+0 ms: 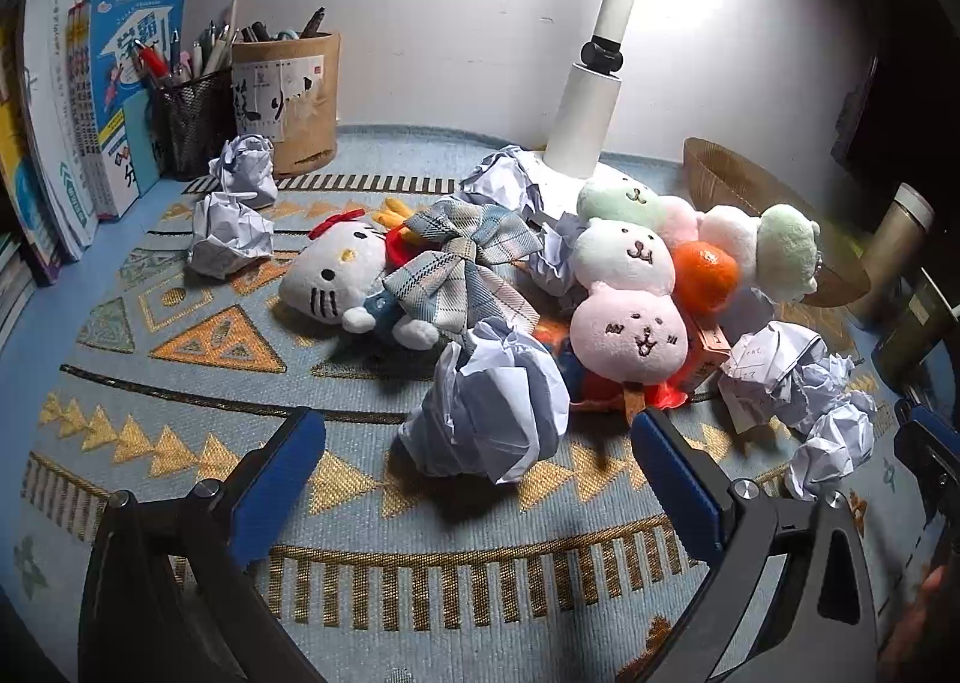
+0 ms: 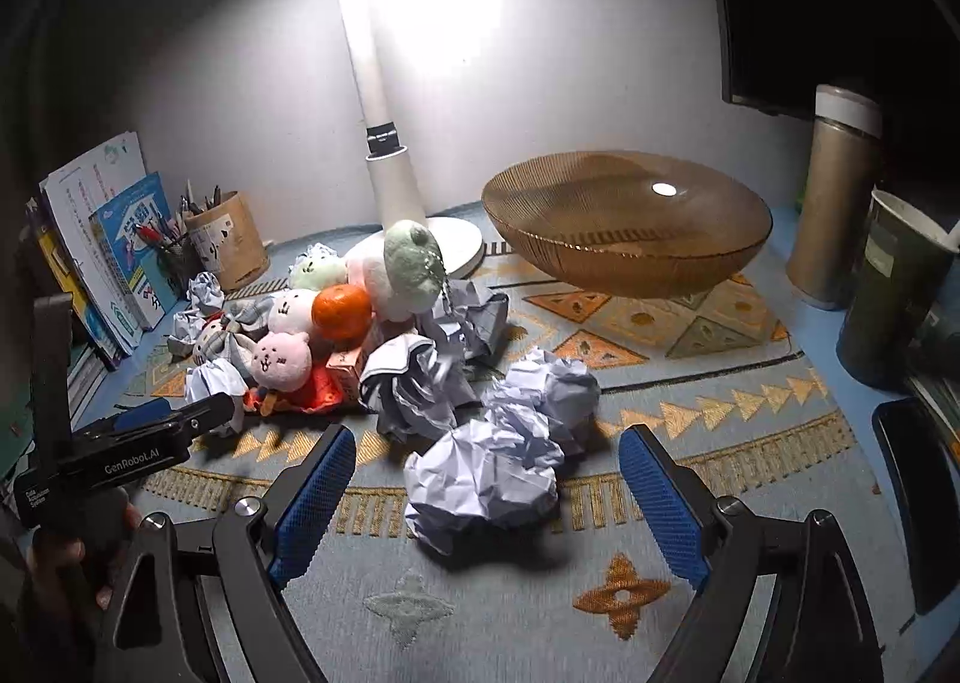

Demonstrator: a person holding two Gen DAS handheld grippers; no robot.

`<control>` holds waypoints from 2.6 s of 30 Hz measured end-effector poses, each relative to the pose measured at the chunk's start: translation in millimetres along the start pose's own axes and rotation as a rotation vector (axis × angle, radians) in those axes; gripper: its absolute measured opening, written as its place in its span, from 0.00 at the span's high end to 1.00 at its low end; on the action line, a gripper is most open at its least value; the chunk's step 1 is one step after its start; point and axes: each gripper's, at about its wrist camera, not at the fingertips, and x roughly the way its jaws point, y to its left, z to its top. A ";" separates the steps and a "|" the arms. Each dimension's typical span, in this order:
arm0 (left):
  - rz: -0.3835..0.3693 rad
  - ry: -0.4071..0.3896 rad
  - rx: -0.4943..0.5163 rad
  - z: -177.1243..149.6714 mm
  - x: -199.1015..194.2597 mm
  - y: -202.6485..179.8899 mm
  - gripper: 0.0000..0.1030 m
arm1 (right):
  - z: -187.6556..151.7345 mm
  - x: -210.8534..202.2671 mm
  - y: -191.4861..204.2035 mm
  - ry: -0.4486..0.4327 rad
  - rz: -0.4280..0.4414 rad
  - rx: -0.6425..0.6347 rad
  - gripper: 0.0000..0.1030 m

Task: Organize objects
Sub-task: 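Move both grippers toward the crumpled paper balls on the rug, then close the right gripper on a paper ball while the left gripper grasps another, then carry both paper balls over the amber bowl and open both grippers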

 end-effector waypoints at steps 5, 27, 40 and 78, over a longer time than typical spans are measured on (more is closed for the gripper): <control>0.040 -0.056 0.035 -3.7 -9.6 -6.5 0.01 | -11.5 8.4 0.1 0.019 -0.008 0.016 0.14; -0.008 0.039 -0.047 0.4 14.5 6.7 0.53 | -3.9 48.9 14.7 0.109 -0.043 -0.019 0.45; -0.085 -0.028 0.062 -23.5 -31.8 -39.0 0.54 | -9.3 0.4 30.2 0.042 0.049 -0.091 0.48; -0.290 0.079 0.123 157.9 104.5 -206.9 0.32 | 149.5 103.7 -124.1 0.029 -0.123 0.116 0.28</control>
